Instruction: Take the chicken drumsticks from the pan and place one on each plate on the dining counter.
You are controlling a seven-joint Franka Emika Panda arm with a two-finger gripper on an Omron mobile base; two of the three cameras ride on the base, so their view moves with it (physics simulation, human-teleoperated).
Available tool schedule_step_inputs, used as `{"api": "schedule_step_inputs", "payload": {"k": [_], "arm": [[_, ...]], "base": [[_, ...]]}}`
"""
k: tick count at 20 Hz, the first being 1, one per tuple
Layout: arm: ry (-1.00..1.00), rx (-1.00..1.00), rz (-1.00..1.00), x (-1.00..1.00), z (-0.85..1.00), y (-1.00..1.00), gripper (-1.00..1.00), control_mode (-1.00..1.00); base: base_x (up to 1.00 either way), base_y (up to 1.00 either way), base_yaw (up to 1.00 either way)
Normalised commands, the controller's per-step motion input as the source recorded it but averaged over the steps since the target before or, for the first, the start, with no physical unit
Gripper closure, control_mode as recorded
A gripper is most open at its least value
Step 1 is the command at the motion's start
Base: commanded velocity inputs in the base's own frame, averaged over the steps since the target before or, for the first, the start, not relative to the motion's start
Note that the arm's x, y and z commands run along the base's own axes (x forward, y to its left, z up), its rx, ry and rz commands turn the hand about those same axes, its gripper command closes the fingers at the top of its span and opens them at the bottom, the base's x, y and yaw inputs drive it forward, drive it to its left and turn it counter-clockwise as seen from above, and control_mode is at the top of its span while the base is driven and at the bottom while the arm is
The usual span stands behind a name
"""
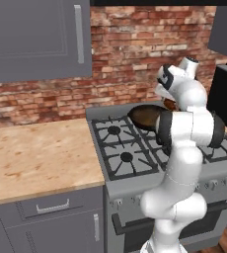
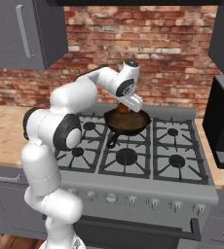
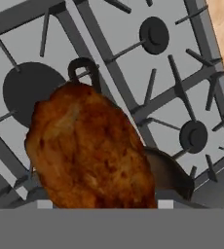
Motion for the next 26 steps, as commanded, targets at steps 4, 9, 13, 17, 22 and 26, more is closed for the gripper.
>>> {"api": "schedule_step_inputs", "payload": {"k": [4, 9, 13, 17, 22, 26], "arm": [[0.06, -0.12, 0.00, -1.00, 0.04, 1.00, 1.00, -1.00], [-0.19, -0.06, -0.01, -1.00, -0.36, 0.74, 1.00, -1.00], [-0.52, 0.00, 0.00, -1.00, -0.53, 0.37, 1.00, -1.00], [-0.51, -0.01, 0.00, -1.00, -0.47, 0.39, 1.00, -1.00], [-0.08, -0.01, 0.00, -0.59, -0.30, 0.29, 1.00, -1.00], [0.21, -0.01, -0.06, 0.02, 0.00, 0.10, 1.00, -1.00]], "base": [[0.00, 0.00, 0.00], [0.00, 0.00, 0.00], [0.00, 0.00, 0.00], [0.00, 0.00, 0.00], [0.00, 0.00, 0.00], [0.00, 0.00, 0.00]]}}
